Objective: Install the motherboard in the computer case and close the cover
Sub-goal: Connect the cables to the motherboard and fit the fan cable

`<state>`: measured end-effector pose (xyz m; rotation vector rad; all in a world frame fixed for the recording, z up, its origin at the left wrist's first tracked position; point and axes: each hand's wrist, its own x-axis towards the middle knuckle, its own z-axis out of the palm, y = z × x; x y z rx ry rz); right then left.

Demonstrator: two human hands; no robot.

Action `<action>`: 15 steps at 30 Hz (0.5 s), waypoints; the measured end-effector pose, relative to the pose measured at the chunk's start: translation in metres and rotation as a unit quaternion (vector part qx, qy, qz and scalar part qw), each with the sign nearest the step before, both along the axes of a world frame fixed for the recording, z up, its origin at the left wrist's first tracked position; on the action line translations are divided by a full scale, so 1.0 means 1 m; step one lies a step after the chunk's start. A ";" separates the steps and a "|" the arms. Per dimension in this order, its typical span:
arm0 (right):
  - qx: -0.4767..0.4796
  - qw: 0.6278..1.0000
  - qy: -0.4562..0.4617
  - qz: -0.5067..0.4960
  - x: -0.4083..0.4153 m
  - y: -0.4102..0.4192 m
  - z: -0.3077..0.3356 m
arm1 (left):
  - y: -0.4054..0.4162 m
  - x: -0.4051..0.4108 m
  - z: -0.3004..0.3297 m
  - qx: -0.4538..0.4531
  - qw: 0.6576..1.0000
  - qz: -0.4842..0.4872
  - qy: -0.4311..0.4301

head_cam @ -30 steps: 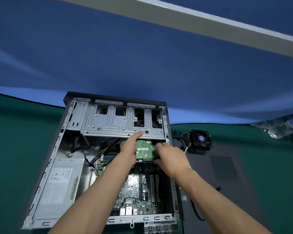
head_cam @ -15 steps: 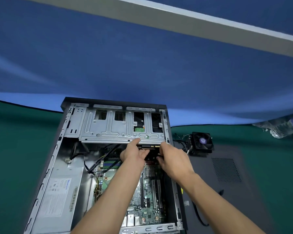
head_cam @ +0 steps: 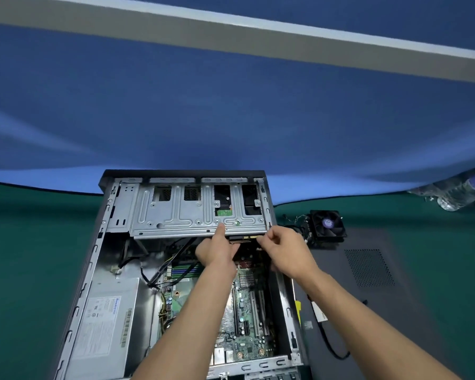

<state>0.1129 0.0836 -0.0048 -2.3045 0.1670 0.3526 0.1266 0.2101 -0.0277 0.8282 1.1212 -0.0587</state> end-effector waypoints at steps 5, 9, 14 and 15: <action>0.098 0.991 0.008 -0.087 -0.017 -0.045 -0.004 | 0.004 -0.002 0.004 -0.008 0.997 -0.072 0.007; 0.065 0.991 0.038 -0.115 -0.027 -0.079 -0.023 | -0.007 -0.006 0.008 0.010 0.997 -0.080 -0.001; -0.013 0.993 0.094 -0.067 -0.029 -0.097 -0.053 | -0.037 -0.023 0.008 0.086 0.988 -0.129 0.015; -0.028 0.993 0.104 -0.051 -0.027 -0.098 -0.058 | -0.043 -0.026 0.009 0.107 0.983 -0.146 0.012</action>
